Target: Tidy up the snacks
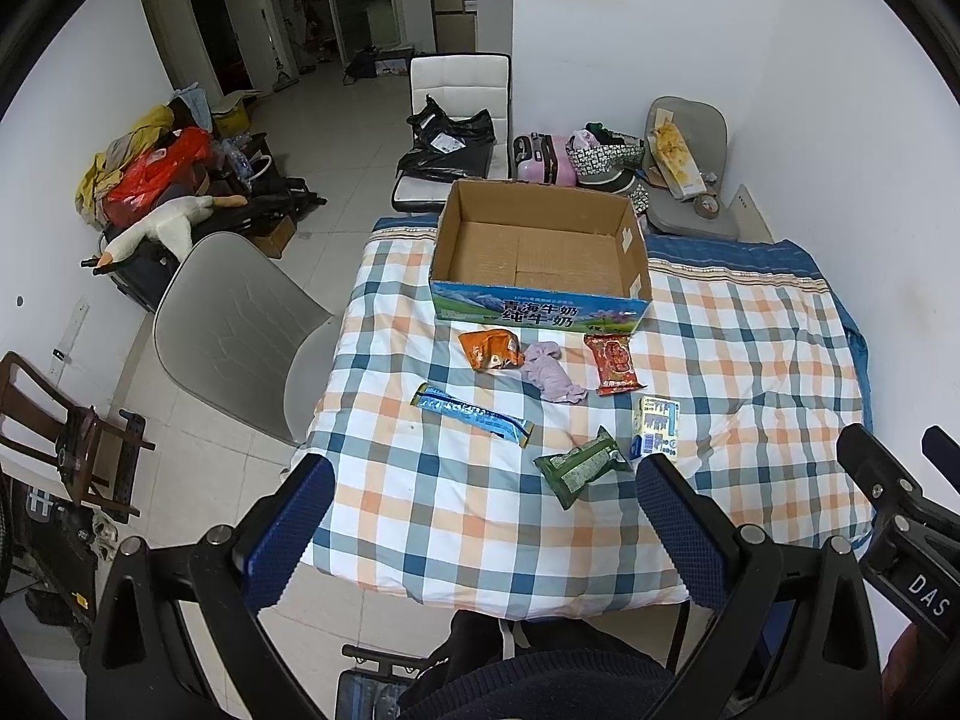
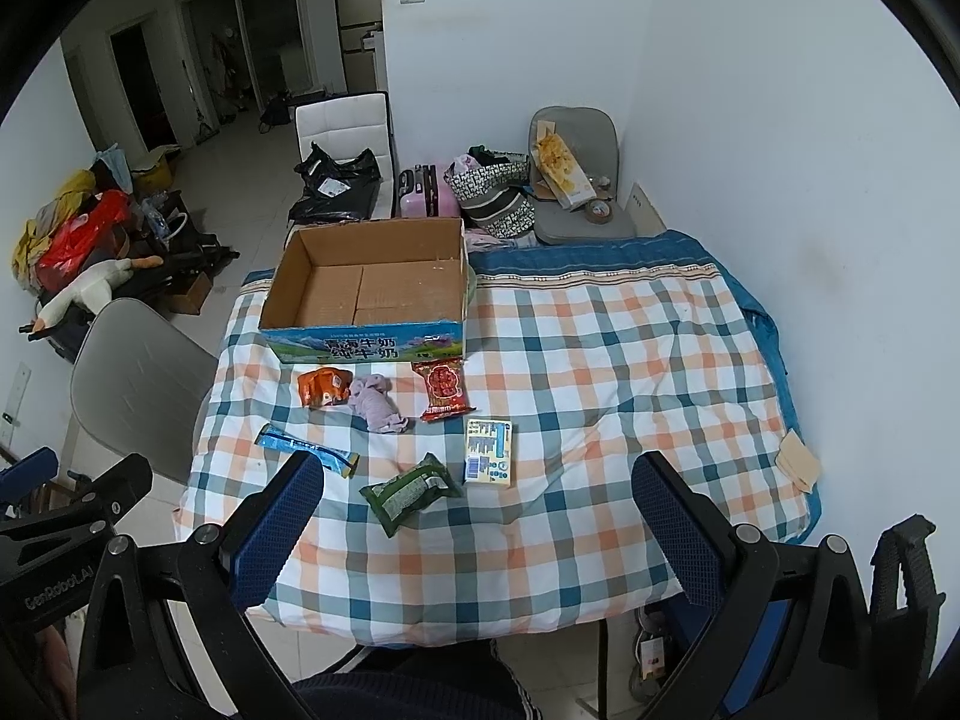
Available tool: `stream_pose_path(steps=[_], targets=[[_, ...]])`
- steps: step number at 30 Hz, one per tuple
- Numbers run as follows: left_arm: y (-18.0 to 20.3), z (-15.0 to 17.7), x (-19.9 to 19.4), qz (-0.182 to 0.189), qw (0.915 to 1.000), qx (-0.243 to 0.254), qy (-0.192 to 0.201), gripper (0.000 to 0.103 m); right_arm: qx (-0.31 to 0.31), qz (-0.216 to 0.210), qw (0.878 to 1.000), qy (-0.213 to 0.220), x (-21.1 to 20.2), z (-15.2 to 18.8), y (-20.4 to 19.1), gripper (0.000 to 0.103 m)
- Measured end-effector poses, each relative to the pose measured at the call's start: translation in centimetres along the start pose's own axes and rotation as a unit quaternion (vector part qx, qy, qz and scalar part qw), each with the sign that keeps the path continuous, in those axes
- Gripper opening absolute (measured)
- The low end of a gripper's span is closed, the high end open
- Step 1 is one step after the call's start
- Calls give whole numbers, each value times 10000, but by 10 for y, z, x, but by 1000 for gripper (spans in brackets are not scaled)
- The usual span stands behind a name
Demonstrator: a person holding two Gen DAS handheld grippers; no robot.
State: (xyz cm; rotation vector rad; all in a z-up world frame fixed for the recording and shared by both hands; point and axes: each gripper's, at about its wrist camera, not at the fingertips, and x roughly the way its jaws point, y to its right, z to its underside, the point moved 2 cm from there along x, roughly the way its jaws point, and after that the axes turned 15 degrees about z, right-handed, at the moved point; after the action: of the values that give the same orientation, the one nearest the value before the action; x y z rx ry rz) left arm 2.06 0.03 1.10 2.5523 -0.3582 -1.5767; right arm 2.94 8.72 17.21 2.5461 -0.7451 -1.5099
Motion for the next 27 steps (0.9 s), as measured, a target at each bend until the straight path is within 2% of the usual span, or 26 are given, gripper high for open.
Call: stream_pose_path(steps=[27], targets=[[8,-8,-4,23,10000,-83,41,103,47,-5,10000,11,3,10,-1,103]])
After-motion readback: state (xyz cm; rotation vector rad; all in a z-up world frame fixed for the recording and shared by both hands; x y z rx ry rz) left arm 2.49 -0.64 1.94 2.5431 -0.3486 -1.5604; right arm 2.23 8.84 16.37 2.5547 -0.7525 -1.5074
